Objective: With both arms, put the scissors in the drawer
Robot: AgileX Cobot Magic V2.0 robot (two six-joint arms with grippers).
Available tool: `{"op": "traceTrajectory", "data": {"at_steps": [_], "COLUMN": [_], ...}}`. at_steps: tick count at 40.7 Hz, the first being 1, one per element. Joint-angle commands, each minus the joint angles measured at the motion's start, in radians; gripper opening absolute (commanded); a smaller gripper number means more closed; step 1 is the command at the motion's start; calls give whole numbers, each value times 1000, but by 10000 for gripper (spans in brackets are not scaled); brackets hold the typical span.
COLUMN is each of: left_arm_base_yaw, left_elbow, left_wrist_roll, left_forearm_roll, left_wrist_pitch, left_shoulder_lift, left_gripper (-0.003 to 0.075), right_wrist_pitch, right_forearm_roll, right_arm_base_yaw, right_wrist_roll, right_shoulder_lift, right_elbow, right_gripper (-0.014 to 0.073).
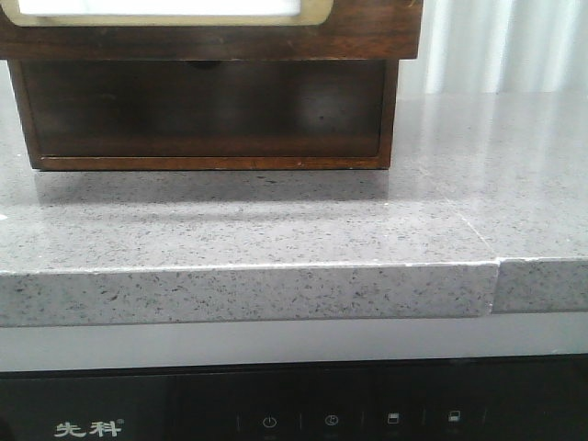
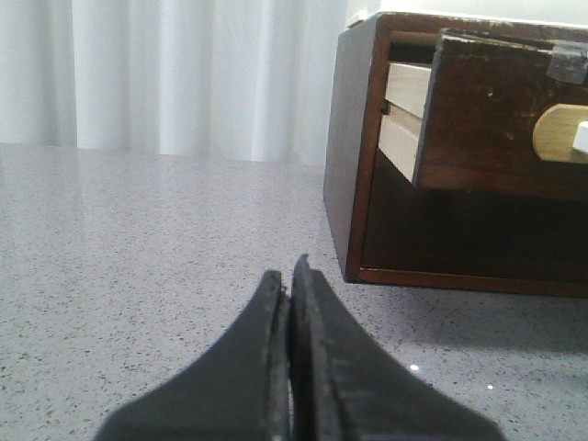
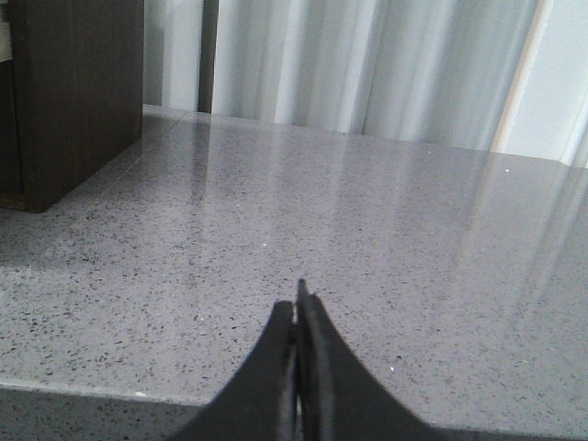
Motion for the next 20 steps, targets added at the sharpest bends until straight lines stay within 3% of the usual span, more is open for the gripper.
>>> {"op": "traceTrajectory", "data": {"at_steps": [1, 11, 20], "left_arm_base_yaw": [-7, -7, -7], "left_elbow": [25, 25, 25], "left_wrist_roll": [3, 3, 3], "left_forearm_roll": [-6, -6, -6], "left_wrist_pitch": [-87, -87, -87], "left_shoulder_lift": [-18, -18, -18], "left_gripper": [-20, -20, -20], "right_wrist_pitch": [-89, -102, -100], "right_forearm_roll": [-8, -7, -21], "right_arm_base_yaw": [-6, -6, -2], "right_wrist_roll": [-5, -2, 91], "right_shoulder_lift": [-17, -17, -17], "right_elbow": [0, 0, 0], "right_gripper": [-122, -122, -122]}}
